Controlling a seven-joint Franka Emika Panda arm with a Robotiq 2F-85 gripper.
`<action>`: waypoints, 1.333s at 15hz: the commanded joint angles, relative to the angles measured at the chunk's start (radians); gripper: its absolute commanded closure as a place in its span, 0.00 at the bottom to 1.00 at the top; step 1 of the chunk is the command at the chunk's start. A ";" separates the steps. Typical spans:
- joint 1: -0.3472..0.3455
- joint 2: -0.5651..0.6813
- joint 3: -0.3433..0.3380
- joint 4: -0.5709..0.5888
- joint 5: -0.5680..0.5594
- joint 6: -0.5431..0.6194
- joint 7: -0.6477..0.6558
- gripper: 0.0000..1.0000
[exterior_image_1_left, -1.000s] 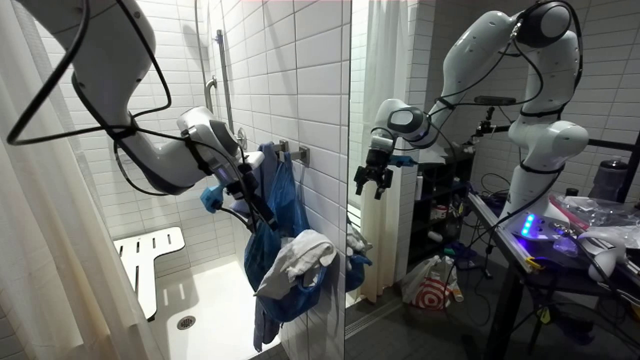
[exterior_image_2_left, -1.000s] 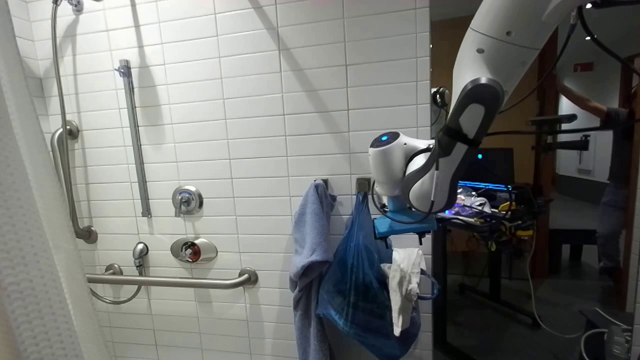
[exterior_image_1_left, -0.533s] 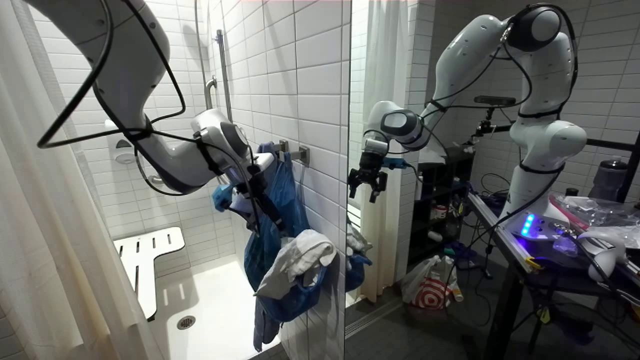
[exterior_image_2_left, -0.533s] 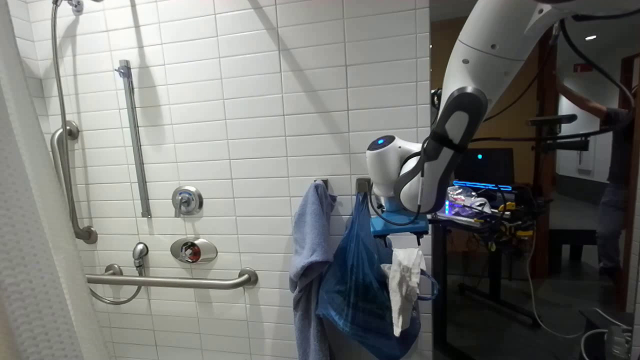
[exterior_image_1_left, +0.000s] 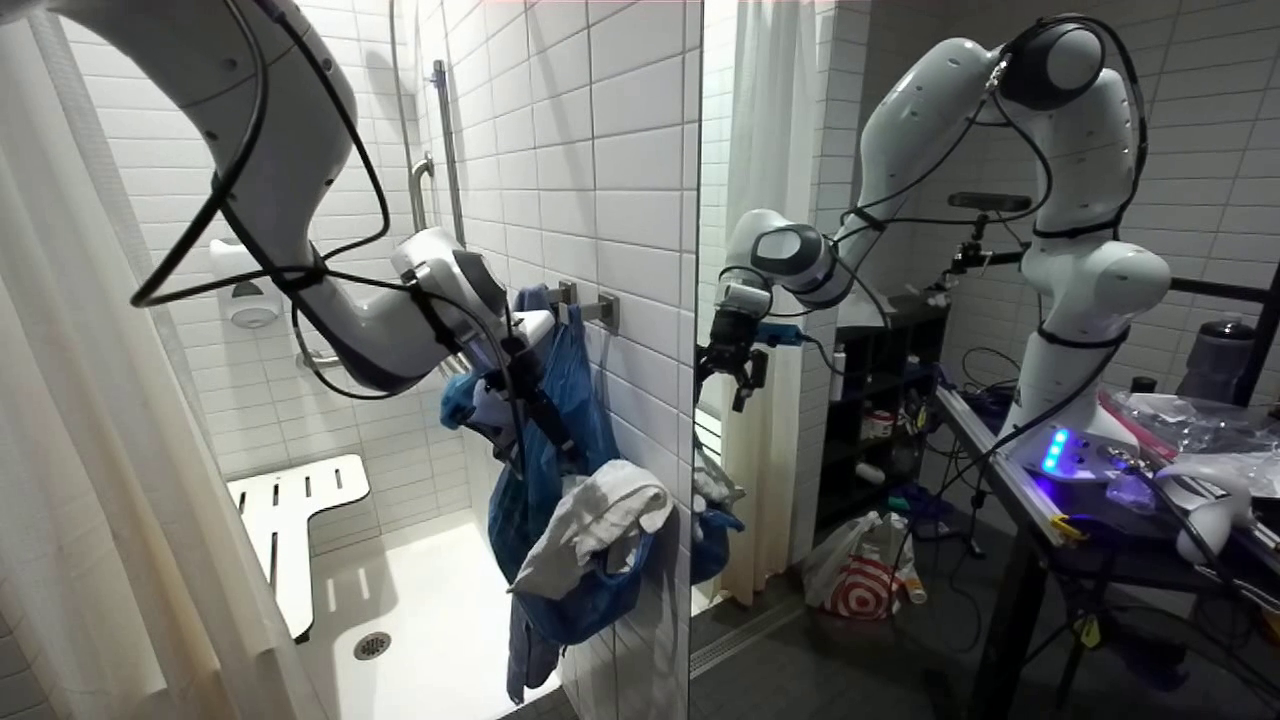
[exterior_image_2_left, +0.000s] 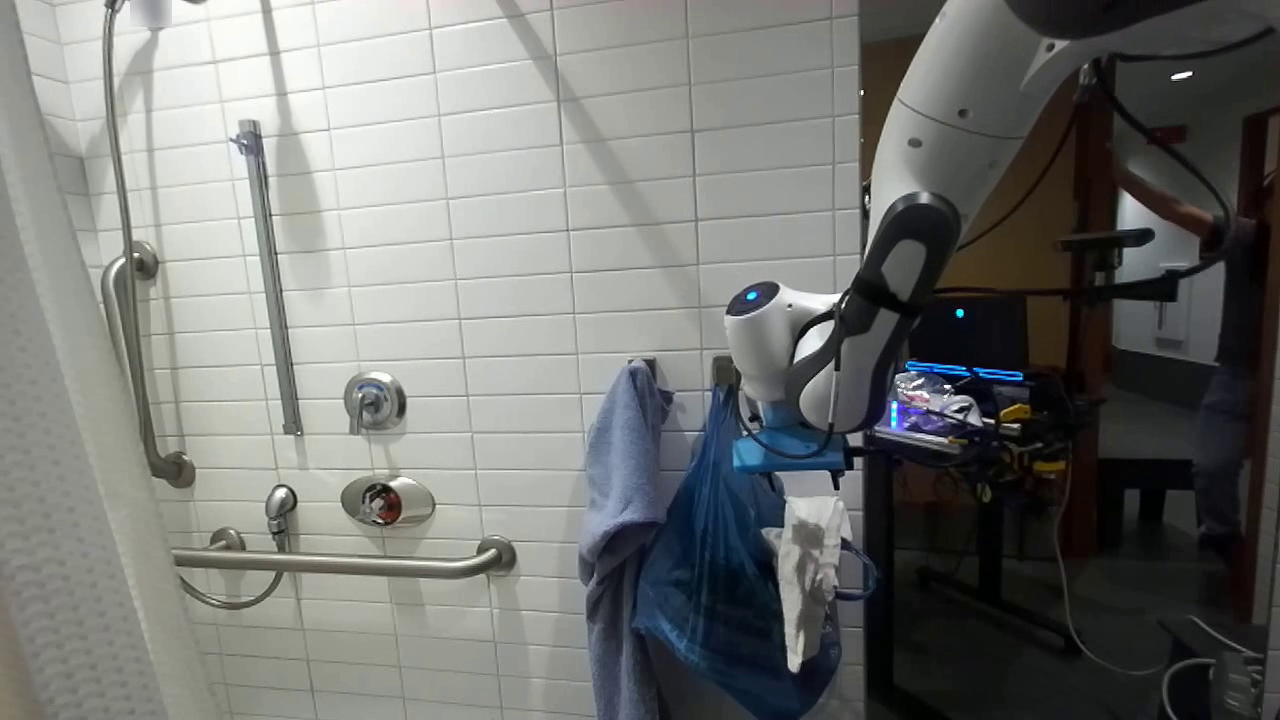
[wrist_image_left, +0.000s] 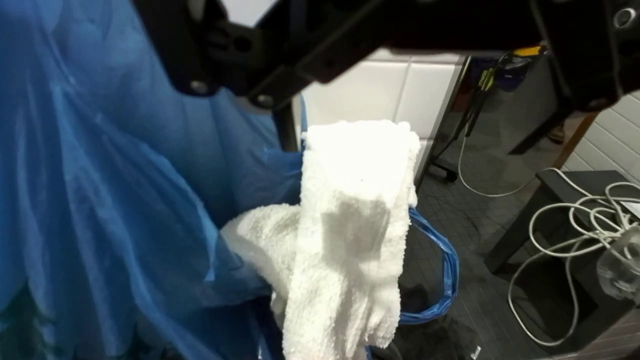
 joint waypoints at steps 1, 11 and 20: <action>0.025 0.044 -0.018 0.038 -0.025 -0.035 0.063 0.00; 0.018 0.119 -0.011 0.093 0.028 -0.097 0.059 0.00; 0.012 0.177 -0.013 0.120 0.156 -0.095 0.010 0.00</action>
